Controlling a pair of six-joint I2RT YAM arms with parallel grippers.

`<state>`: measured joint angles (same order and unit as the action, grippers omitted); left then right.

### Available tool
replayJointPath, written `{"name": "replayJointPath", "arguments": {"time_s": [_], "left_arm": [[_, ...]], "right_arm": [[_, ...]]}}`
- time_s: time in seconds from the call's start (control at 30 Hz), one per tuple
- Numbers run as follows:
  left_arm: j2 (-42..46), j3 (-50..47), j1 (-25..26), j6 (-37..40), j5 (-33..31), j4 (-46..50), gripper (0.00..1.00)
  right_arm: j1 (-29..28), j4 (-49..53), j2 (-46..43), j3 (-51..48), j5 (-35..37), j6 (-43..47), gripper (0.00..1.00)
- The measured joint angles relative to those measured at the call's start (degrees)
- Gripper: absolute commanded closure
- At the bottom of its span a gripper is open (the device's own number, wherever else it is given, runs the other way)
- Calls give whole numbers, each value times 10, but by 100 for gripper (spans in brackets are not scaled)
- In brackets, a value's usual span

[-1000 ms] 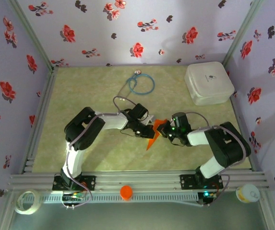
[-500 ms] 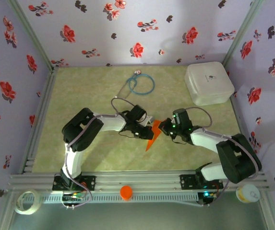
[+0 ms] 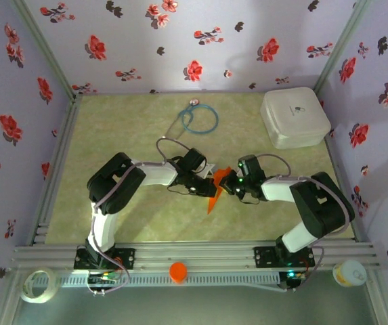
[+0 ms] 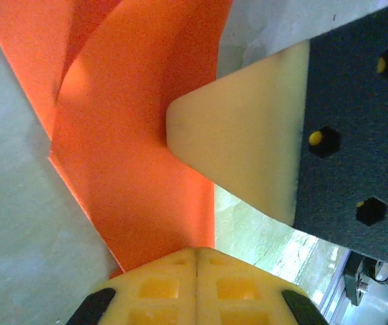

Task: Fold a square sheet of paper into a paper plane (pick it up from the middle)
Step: Fold the wing for the fifth time at the center of the table.

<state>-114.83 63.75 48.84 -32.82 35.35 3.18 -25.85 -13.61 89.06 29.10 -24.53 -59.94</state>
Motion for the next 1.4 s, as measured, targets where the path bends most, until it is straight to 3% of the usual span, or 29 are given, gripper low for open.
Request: {"name": "replayJointPath", "arguments": {"time_s": [0.87,1.4], "left_arm": [[-6,9,-2,6,-3,0,100],[-10,13,-4,21,6,6,100]], "right_arm": [[76,80,94,122,-70,45,100],[147,53,139,163,-77,58,97]]}}
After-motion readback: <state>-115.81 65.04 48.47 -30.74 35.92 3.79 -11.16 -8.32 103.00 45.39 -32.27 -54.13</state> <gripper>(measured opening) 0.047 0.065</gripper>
